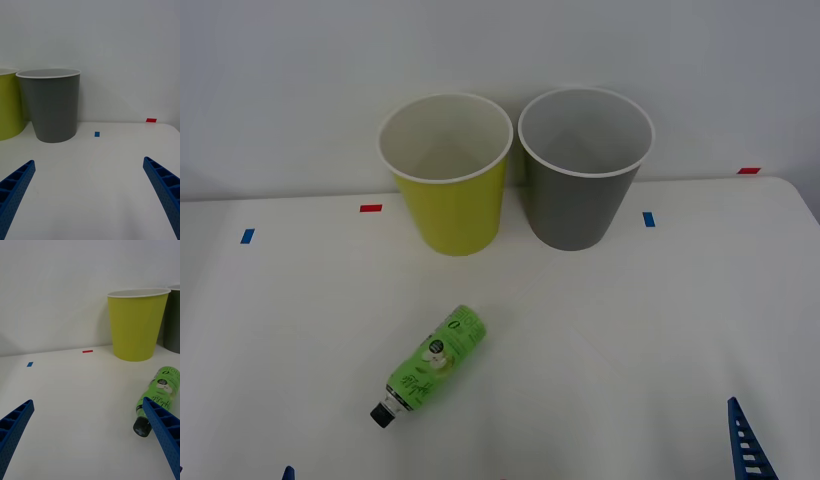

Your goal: Put cans in the gray bin and PET bottles in the light green bin.

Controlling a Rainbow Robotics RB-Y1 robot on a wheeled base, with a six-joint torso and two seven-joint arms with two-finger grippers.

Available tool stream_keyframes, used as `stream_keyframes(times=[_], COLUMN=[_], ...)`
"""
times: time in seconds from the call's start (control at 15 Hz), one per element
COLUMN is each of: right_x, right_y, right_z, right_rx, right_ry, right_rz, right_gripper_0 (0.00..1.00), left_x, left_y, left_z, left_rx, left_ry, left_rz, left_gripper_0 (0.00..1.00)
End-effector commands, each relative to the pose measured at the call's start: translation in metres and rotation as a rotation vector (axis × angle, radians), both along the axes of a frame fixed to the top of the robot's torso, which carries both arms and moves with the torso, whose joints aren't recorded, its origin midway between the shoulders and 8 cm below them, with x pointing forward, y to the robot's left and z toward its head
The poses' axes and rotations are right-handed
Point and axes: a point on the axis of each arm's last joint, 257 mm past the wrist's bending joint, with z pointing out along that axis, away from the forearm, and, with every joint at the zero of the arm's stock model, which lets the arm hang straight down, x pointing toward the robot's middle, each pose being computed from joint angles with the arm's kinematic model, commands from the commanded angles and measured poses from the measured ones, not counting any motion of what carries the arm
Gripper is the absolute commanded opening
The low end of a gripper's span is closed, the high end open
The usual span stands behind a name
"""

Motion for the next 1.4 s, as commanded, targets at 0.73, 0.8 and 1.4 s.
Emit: stream_keyframes(times=[0.73,0.8,1.4], right_x=[0.0,0.0,0.0], right_y=[0.0,0.0,0.0], right_z=[0.0,0.0,0.0], right_rx=[0.0,0.0,0.0], right_ry=[0.0,0.0,0.0], right_rz=[0.0,0.0,0.0], right_gripper_0=[1.0,1.0,1.0], left_x=[0.0,0.0,0.0], left_y=[0.0,0.0,0.0], left_z=[0.0,0.0,0.0], left_rx=[0.0,0.0,0.0], left_ry=[0.0,0.0,0.0], left_rz=[0.0,0.0,0.0], left_gripper_0=[1.0,1.0,1.0])
